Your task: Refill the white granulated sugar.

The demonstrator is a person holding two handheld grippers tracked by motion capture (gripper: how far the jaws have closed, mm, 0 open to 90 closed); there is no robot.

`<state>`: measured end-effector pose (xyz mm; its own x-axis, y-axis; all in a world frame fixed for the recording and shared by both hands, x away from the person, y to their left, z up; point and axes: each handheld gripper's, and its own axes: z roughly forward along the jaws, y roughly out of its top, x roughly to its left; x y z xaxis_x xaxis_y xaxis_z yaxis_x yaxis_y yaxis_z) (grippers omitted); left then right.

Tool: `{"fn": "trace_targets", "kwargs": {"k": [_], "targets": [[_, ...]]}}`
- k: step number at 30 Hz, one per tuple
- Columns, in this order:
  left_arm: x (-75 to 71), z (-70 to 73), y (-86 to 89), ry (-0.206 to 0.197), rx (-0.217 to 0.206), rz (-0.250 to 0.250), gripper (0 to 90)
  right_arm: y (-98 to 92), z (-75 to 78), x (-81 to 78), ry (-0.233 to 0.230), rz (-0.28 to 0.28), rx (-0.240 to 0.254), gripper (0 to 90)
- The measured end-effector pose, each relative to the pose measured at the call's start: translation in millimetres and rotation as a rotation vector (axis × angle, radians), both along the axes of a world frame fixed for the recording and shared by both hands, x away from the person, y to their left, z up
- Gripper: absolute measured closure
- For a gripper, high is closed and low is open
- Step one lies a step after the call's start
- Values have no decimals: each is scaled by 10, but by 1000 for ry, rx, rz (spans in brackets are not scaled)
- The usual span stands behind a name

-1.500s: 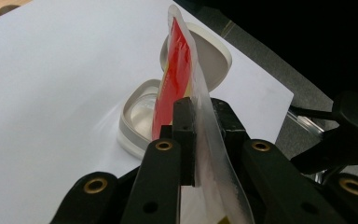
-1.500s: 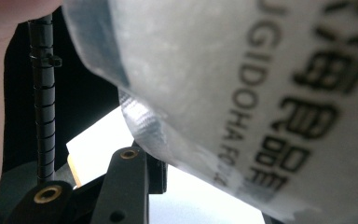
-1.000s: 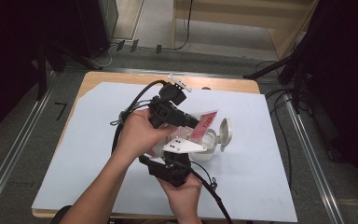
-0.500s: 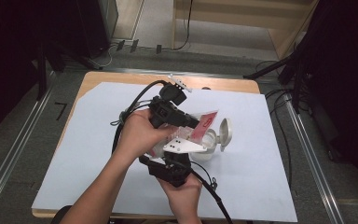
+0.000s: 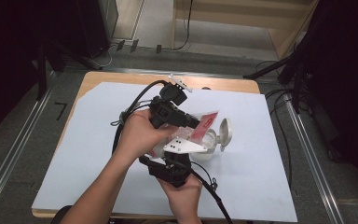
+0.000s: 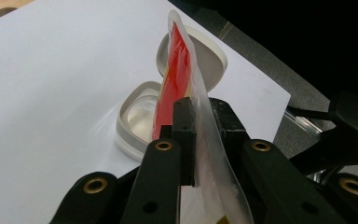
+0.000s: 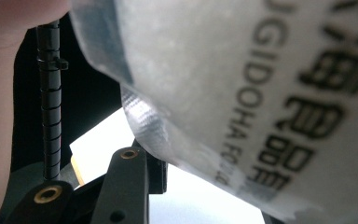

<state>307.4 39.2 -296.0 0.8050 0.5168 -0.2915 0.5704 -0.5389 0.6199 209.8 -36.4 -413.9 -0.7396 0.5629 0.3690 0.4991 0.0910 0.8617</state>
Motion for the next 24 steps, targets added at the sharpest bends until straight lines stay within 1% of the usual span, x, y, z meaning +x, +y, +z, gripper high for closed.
{"fn": "trace_targets", "kwargs": {"k": [2, 4, 8, 12, 17, 20, 23, 24], "targets": [[5, 0, -1, -4, 5, -1, 824, -1, 0, 0, 0, -1, 1, 642], [5, -3, -8, 3, 2, 0, 824, -3, -1, 3, 3, -2, 4, 642], [12, -12, -11, 3, 1, -3, 824, -6, -9, 9, 3, 1, 4, 642], [13, -15, -14, -5, 1, -4, 824, -10, -16, 14, -1, -2, 0, 642], [17, -20, -14, 0, -8, -2, 823, -12, -16, 16, -3, -4, -5, 642], [19, -15, -14, 0, -1, -2, 823, -14, -15, 17, -2, -3, -4, 641], [20, -16, -18, 9, -8, 6, 823, -17, -12, 19, -1, -1, -2, 641], [23, -13, -18, 8, -4, 5, 823, -17, -11, 21, -3, -2, -2, 641]]}}
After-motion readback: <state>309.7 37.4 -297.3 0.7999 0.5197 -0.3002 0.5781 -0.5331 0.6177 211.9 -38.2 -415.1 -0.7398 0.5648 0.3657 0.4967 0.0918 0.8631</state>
